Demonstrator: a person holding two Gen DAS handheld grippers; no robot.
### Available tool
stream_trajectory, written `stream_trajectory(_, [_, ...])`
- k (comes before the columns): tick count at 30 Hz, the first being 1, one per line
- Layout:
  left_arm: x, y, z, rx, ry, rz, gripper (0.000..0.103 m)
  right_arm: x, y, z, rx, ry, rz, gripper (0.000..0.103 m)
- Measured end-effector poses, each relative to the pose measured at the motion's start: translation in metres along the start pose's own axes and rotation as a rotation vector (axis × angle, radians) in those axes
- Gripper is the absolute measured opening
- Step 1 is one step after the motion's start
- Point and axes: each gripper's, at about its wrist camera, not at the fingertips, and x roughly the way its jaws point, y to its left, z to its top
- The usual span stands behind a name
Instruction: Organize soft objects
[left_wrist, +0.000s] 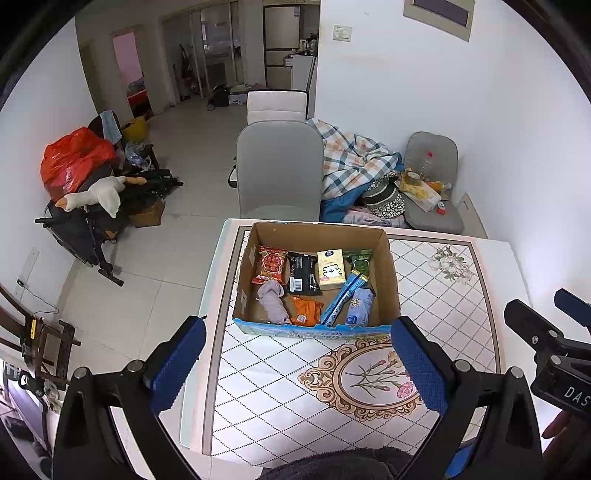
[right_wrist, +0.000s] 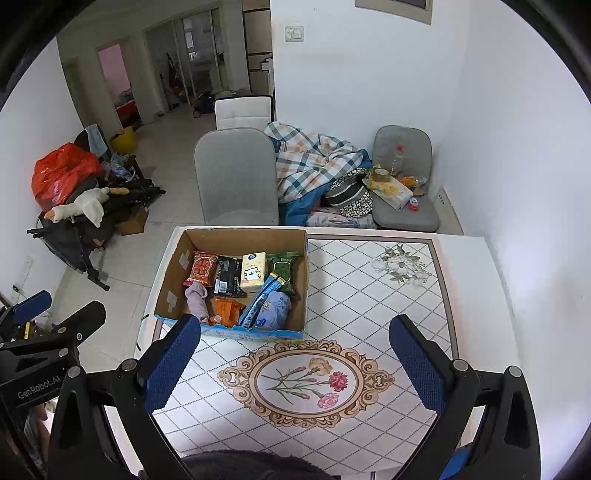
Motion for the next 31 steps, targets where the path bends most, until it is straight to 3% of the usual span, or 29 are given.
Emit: stream_trajectory(31, [-0.0031, -0.0034, 0.0041, 0.007, 0.006, -0.004, 0.103, 0.001, 0.0031, -0.0034, 0.002, 0.003, -0.015, 0.103])
